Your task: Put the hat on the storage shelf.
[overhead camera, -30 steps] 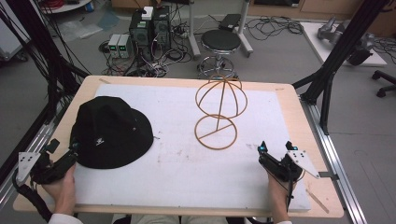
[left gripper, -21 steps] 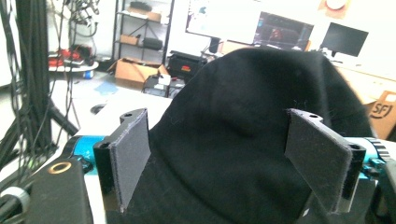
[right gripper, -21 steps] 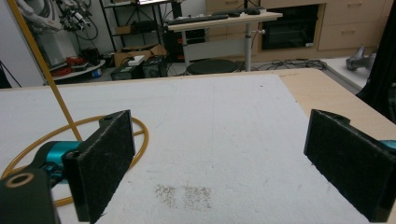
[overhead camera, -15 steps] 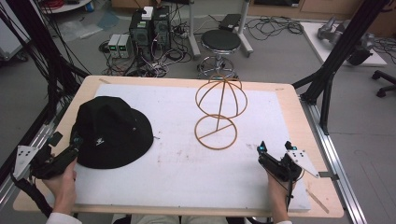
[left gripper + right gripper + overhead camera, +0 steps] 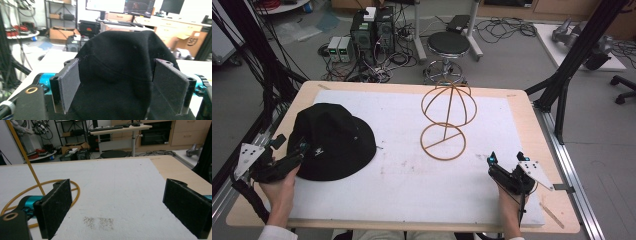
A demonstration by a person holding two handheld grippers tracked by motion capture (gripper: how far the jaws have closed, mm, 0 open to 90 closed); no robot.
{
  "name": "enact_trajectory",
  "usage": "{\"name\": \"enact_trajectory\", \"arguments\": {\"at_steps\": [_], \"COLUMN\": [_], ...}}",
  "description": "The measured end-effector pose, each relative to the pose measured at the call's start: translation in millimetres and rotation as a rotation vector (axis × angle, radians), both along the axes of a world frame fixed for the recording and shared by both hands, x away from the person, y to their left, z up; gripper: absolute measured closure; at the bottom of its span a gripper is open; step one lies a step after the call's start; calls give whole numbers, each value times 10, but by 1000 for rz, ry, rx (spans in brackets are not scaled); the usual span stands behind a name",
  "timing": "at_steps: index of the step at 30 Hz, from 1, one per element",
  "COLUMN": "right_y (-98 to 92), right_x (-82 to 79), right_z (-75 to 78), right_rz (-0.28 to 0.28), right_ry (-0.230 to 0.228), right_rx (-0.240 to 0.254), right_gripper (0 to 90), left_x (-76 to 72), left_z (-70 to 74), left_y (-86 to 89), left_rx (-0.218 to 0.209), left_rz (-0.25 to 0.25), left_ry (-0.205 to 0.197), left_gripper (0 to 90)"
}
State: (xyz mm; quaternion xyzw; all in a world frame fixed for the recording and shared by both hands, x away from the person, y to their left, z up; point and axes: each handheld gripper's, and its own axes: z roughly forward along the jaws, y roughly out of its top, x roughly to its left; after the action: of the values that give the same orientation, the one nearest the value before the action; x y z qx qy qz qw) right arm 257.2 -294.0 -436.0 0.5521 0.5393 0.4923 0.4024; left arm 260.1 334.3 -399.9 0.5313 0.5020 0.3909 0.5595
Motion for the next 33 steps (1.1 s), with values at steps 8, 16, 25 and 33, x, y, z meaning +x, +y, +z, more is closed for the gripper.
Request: {"name": "enact_trajectory", "arguments": {"at_steps": [8,16,25,33], "right_y": [-6,7,13,5], "right_x": [-16,-11,-3,-13], "right_z": [2,-1,-7,-8], "right_rz": [-2,-2,7,7], "right_ry": [-1,1,3,7], "right_rx": [6,-5,-10,-7], "right_gripper": [79,79,79,79], "left_x": [70,132,254,313], "left_z": [64,28,-1,-66], "left_y": [-16,-29,-168,-304], "left_rx": [-5,8,39,127], "left_rz": [-48,-44,-74,-52], "left_ry": [56,97,119,142], "left_gripper": [230,230,230,232]}}
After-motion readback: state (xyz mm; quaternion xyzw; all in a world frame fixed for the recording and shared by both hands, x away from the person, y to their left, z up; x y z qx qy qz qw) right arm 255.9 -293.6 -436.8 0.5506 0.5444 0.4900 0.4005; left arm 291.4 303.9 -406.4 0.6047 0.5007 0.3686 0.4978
